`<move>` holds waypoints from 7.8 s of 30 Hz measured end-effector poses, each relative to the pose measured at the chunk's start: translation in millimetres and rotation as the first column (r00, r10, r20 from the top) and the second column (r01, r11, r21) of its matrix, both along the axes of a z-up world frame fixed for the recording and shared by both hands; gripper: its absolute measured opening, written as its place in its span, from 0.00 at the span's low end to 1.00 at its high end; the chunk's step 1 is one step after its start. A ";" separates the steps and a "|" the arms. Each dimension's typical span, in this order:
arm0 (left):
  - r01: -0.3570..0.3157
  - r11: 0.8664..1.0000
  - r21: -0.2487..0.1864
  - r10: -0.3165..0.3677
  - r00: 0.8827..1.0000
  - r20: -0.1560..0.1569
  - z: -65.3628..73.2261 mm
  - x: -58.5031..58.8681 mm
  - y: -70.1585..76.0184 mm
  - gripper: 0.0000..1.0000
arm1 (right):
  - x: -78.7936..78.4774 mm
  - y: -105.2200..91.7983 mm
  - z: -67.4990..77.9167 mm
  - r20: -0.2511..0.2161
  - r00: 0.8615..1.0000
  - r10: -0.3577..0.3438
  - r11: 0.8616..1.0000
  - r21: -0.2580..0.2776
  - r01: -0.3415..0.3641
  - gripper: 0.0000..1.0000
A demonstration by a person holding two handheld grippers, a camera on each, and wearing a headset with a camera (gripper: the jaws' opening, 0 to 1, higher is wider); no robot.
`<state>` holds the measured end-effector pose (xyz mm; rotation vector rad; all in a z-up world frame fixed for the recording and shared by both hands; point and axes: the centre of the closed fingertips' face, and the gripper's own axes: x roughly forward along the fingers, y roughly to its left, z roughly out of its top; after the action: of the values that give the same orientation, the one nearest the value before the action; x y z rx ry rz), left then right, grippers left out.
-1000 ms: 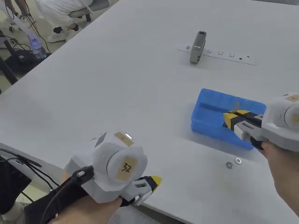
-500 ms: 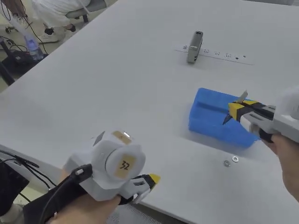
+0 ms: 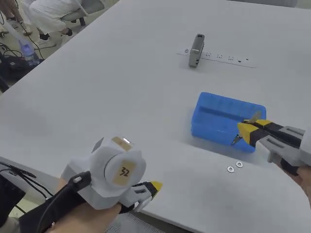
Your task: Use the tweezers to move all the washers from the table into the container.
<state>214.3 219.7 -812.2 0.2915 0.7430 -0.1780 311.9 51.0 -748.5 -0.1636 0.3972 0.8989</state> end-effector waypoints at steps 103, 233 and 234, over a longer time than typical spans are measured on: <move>0.000 0.999 -0.034 0.001 1.000 0.027 4.5 1.6 -3.1 0.86 | 68.8 14.9 -9.3 0.020 0.993 -0.115 0.993 -0.011 0.116 0.01; 0.002 1.000 0.021 -0.002 1.000 -0.010 -0.4 -2.9 0.8 0.80 | 65.2 -24.4 -18.9 0.003 0.989 -0.150 0.988 -0.047 0.150 0.01; 0.004 1.000 0.022 -0.003 1.000 -0.012 -0.6 -3.1 0.7 0.80 | 67.1 -24.6 -22.9 -0.002 0.989 -0.149 0.988 -0.052 0.149 0.01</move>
<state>211.1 220.5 -812.8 0.3126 0.7564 -0.1751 379.0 26.3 -771.4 -0.1765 0.4333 0.7426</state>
